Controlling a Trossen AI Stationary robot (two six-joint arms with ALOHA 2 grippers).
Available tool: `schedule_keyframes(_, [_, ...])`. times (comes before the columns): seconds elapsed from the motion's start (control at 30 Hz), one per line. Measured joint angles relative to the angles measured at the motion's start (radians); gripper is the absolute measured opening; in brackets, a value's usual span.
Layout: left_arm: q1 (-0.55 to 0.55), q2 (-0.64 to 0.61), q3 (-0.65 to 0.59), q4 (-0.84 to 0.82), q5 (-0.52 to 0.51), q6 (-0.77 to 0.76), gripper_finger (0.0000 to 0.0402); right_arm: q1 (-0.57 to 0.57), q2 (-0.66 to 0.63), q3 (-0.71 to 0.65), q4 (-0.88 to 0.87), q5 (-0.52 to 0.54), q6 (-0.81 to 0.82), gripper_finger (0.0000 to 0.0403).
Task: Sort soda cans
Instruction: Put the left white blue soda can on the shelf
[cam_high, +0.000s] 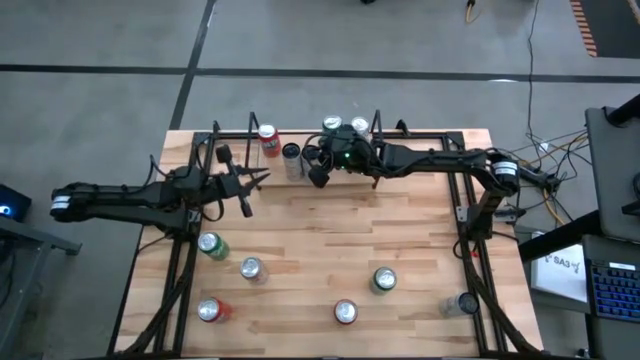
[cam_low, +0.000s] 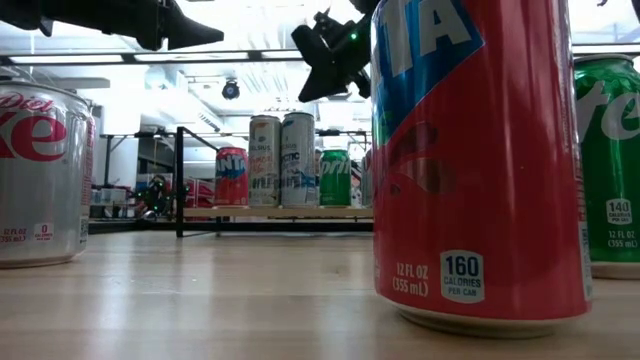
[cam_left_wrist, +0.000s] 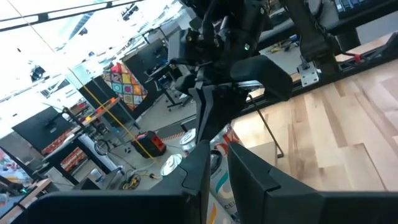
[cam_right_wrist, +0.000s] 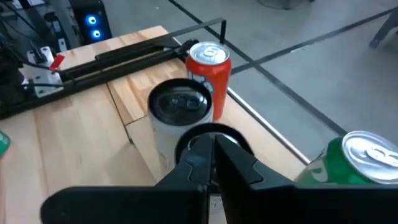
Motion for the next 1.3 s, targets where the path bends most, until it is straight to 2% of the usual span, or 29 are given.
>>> schedule_keyframes(0.17, [0.0, 0.002, 0.0, 0.001, -0.001, -0.009, 0.0039, -0.002, 0.015, -0.001, -0.007, 0.032, -0.009, 0.0011])
schedule_keyframes(0.93, [0.0, 0.005, 0.0, 0.002, -0.002, -0.029, 0.0039, -0.018, 0.034, -0.002, -0.041, 0.031, -0.145, 0.0011])
schedule_keyframes(1.3, [0.0, 0.005, 0.0, 0.002, -0.002, -0.034, 0.0039, 0.005, 0.012, 0.029, -0.031, 0.022, -0.083, 0.0011])
